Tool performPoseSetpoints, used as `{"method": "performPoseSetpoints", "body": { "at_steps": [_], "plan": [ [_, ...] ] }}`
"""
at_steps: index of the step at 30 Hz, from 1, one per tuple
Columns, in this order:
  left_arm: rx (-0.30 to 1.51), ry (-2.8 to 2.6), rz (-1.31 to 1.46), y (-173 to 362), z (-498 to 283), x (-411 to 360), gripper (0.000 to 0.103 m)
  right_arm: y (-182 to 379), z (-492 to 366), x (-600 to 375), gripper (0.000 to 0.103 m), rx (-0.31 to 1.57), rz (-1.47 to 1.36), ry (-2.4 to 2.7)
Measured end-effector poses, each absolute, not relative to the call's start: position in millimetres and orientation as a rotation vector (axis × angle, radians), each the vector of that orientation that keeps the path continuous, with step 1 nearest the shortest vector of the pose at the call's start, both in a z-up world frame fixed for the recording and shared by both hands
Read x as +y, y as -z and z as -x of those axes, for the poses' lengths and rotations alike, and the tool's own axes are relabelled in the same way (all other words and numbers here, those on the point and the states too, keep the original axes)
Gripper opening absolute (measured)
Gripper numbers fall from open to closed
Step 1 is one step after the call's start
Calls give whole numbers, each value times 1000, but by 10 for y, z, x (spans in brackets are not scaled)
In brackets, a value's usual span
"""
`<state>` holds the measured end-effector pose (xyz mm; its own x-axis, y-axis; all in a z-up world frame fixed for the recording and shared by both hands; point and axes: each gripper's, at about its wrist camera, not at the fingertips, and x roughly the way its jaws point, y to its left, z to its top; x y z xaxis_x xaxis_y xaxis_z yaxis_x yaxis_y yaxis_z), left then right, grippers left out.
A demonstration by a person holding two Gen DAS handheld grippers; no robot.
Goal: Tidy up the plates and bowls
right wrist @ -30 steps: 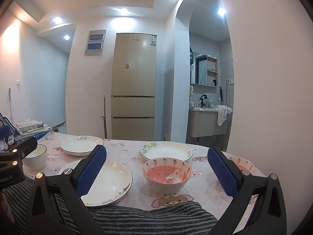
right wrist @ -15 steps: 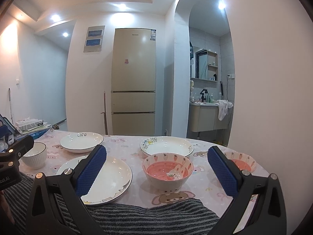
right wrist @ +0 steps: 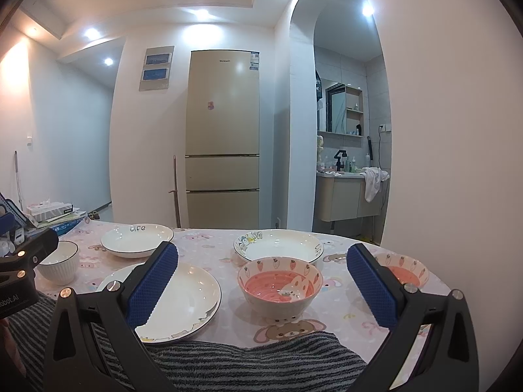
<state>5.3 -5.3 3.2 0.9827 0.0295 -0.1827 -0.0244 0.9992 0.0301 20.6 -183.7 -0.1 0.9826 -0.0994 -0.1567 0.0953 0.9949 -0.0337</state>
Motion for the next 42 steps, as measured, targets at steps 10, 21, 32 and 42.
{"method": "performPoseSetpoints", "body": {
  "at_steps": [10,21,32,42],
  "plan": [
    [168,-24,-13,-41,-49,-39,103,-16,-123,-1890,103,124,-4,94],
    [142,23,-83,-202,156,-172,103,-102,-41,-2013,103,102,-62,4],
    [58,0,-17,-738,530,205,103,-559,152,-1899,103,93,-34,-138],
    [47,5,47,-1557,88,567,103,-1464,-329,-1858,103,89,-22,-195]
  ]
}}
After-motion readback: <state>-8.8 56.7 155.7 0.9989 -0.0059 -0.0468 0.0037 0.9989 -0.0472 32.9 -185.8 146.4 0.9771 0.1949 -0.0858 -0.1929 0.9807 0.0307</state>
